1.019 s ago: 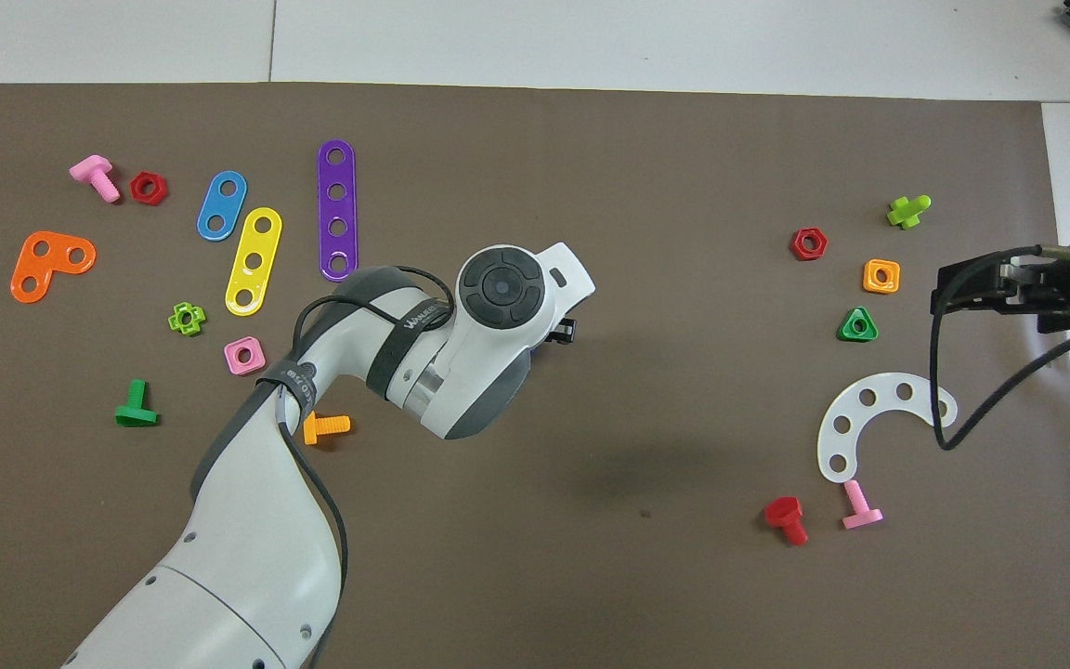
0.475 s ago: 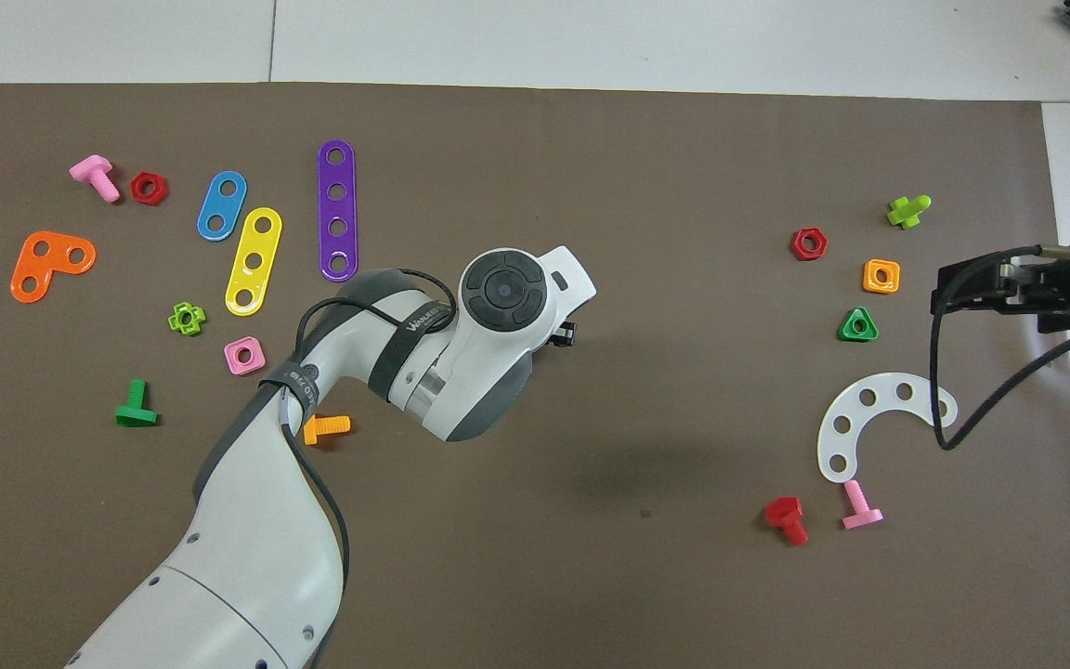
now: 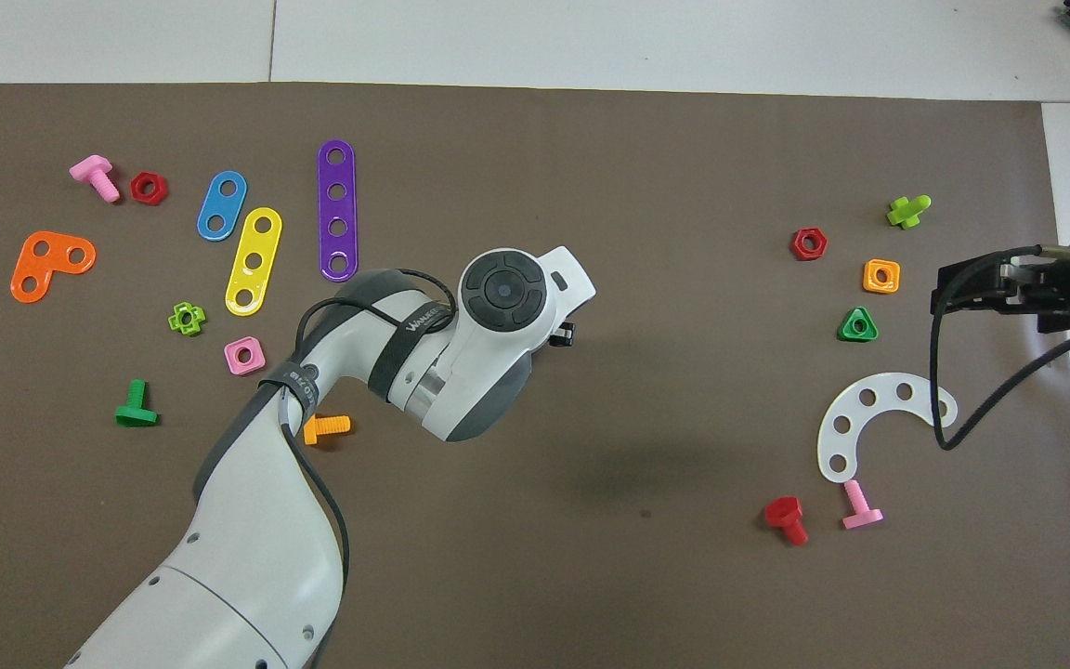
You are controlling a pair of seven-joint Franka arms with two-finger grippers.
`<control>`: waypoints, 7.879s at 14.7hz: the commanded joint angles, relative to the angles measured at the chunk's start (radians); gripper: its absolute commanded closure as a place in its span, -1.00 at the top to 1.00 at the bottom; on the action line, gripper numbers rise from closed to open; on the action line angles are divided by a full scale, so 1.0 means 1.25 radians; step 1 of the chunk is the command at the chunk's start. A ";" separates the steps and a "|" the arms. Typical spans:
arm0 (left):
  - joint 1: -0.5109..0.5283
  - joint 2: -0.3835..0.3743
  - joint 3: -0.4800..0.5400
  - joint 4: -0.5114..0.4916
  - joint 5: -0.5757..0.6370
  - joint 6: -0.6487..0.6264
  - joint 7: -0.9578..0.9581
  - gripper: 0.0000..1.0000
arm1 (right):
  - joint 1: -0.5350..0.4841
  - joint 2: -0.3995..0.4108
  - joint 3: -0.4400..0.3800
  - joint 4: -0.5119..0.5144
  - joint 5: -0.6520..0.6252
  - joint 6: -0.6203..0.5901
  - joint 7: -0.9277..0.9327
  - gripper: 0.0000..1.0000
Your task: Unscrew and place screws in storage area
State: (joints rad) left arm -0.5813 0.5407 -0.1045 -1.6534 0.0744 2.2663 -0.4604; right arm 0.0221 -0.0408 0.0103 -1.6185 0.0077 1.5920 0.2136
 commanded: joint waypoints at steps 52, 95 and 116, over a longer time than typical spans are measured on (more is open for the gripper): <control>0.499 -0.280 0.012 -0.120 -0.154 -0.249 0.671 1.00 | -0.015 -0.002 0.000 0.000 0.015 -0.005 -0.016 1.00; 0.535 -0.507 0.006 -0.044 -0.039 -0.544 0.362 1.00 | 0.467 0.501 0.010 0.030 -0.077 0.555 0.464 -0.12; 0.536 -0.507 0.012 -0.044 -0.045 -0.539 0.357 1.00 | 0.467 0.500 0.013 0.016 -0.080 0.570 0.449 -1.00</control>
State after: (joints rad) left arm 0.0870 -0.0608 -0.0891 -1.6709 0.0144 1.5753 -0.0035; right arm 0.6117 0.5916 0.0203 -1.5746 -0.0770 2.2815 0.7843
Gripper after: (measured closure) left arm 0.000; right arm 0.784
